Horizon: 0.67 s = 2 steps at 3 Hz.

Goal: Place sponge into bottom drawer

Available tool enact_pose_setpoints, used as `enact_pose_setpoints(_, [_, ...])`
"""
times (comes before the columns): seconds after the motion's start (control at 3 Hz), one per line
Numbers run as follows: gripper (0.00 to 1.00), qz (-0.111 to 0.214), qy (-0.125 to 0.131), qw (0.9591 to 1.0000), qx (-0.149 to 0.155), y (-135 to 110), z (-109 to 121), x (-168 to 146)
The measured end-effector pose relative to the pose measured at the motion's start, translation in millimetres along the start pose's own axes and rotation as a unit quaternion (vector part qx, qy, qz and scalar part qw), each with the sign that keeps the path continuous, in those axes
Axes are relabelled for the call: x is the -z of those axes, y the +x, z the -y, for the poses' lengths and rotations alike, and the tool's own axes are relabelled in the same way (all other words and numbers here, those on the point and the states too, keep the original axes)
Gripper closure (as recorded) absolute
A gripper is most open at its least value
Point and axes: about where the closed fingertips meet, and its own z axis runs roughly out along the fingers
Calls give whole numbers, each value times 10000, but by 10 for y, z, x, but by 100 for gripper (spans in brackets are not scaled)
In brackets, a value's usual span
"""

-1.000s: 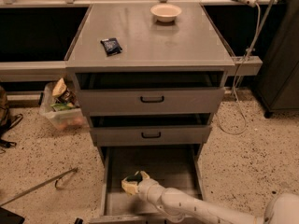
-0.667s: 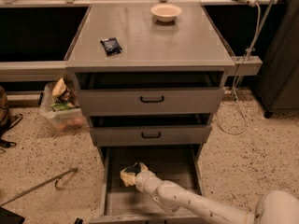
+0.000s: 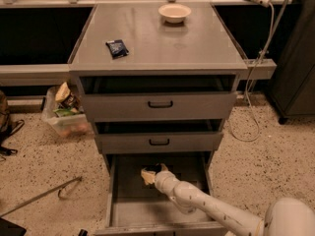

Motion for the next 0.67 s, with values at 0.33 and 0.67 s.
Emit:
enact_pose_setpoints(0.33, [100,-293,305,9990,-134,140,390,18])
enact_pose_setpoints(0.67, [100,-617,520,9964,-250,341,638,38])
